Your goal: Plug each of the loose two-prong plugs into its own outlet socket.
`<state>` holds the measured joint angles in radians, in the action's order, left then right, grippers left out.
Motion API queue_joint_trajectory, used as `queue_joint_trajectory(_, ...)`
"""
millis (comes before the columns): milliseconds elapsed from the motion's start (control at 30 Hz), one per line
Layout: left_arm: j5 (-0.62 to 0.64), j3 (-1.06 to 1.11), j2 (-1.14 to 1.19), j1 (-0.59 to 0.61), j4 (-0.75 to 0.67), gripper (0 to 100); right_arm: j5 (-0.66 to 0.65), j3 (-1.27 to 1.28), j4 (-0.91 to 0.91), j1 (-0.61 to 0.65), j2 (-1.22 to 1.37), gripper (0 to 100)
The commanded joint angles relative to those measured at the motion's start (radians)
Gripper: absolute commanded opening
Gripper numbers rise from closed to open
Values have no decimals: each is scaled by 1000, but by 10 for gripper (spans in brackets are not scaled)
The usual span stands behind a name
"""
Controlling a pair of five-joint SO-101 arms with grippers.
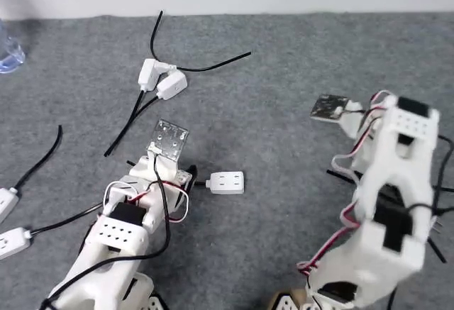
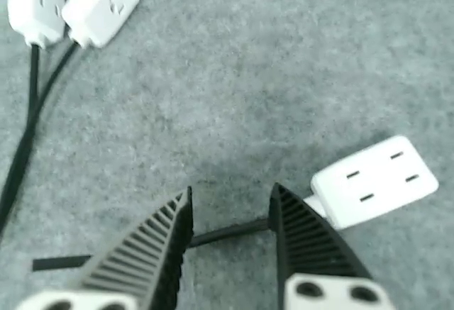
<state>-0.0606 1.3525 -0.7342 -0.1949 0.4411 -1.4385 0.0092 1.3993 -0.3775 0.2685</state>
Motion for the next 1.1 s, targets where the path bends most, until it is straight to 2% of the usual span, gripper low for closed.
queue_joint_trajectory(0, 2, -5, -20, -5, -35, 163, -72, -226, 30, -74, 105, 383)
queue_joint_trajectory(100, 2, -5, -20, -6, -37, 163, -135, -333, 85, -108, 203, 383)
queue_joint_trajectory(333, 2, -5, -20, -6, -37, 163, -137, -443, 104, -105, 340, 382)
queue_joint_trajectory(1067, 2, -2, -20, -29, -37, 163, -97, -448, 96, -41, 377, 382)
